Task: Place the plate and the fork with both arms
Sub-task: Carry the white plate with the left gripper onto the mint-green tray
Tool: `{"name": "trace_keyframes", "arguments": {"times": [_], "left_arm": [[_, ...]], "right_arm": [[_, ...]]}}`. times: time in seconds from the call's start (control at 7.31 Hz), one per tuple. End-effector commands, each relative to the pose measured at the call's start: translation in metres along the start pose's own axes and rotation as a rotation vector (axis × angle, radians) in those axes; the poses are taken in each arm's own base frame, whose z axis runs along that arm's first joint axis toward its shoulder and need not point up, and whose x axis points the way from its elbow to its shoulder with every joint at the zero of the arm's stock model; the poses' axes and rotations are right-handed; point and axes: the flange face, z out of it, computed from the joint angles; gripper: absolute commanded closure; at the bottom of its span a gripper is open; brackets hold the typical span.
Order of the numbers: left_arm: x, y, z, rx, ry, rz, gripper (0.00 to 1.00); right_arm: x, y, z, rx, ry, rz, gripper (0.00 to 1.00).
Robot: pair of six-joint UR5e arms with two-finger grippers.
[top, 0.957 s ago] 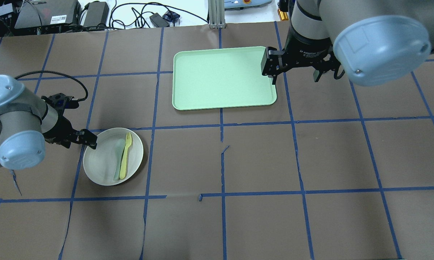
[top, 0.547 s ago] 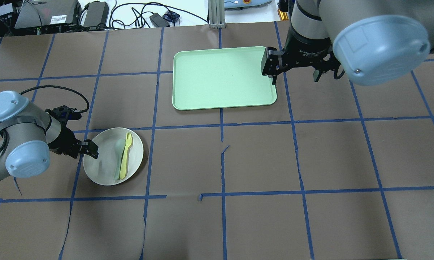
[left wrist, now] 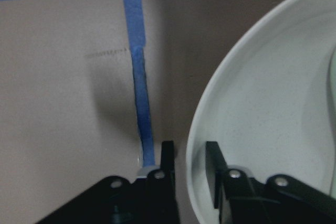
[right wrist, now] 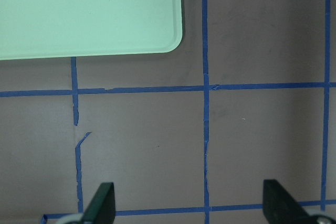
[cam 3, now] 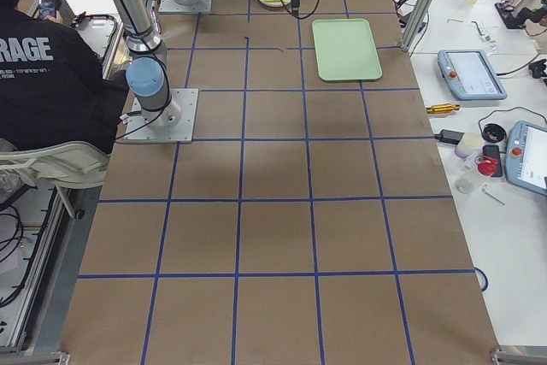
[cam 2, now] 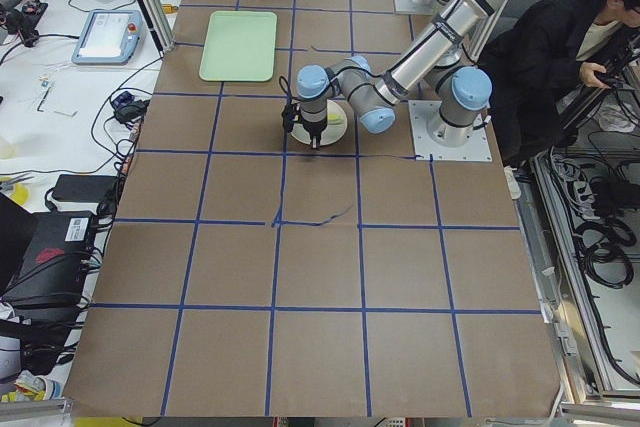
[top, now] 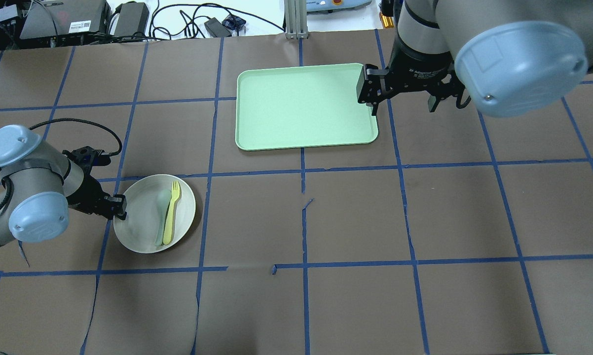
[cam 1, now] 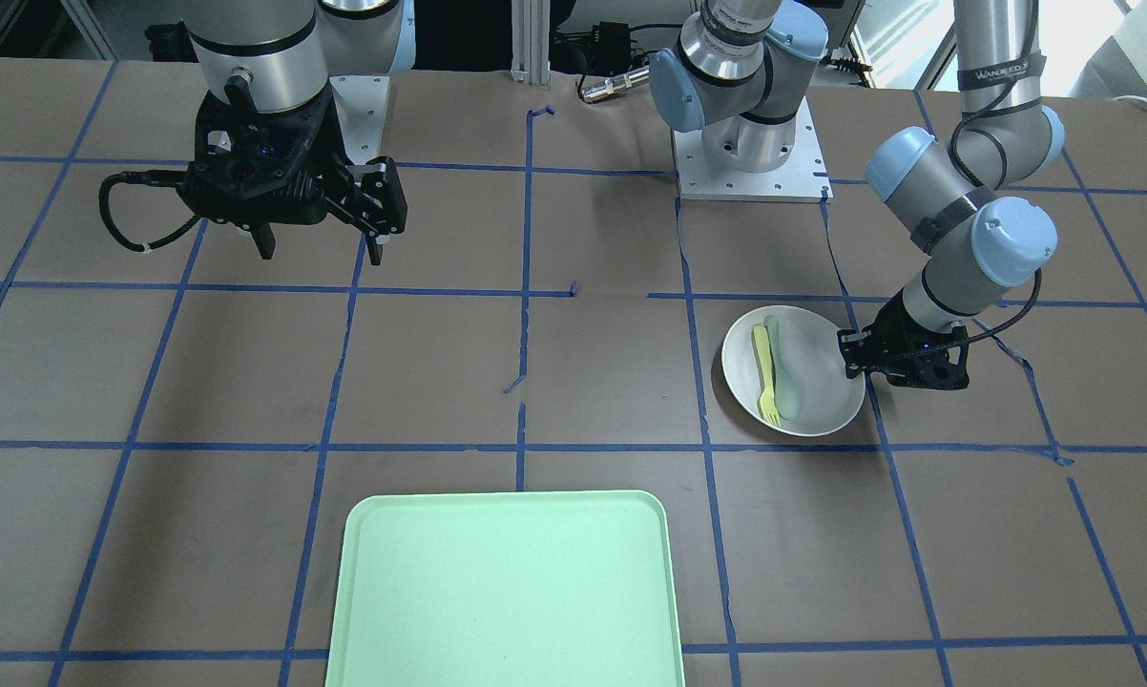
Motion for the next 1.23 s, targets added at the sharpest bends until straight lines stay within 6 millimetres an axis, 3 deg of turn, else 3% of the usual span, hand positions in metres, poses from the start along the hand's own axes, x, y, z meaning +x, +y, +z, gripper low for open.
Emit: {"name": "trace_keyframes", "arguments": {"times": [0.0,0.14,0.41,0.82,1.09], "left_arm": [[0.014,-0.022,-0.017,0.03,0.12,0.002,1.0],[0.027,-0.048,-0.04,0.012,0.221,0.005,1.0],[0.1,-0.109,-0.074,0.027,0.337,-0.007,1.0],[0.224,-0.225,-0.062,0.034,0.351,0.013,1.0],[0.278,-0.284,-0.034,0.061,0.35,0.002,1.0]], "right_arm": [[-0.001,-0.001,0.001,-0.002,-0.006,0.0,0.0],[-0.001,-0.001,0.002,-0.004,-0.009,0.0,0.0],[-0.001,-0.001,0.002,-0.006,-0.01,0.0,0.0],[-0.002,-0.001,0.003,-0.008,-0.011,0.0,0.0],[-0.002,-0.001,0.003,-0.008,-0.011,0.0,0.0]]}}
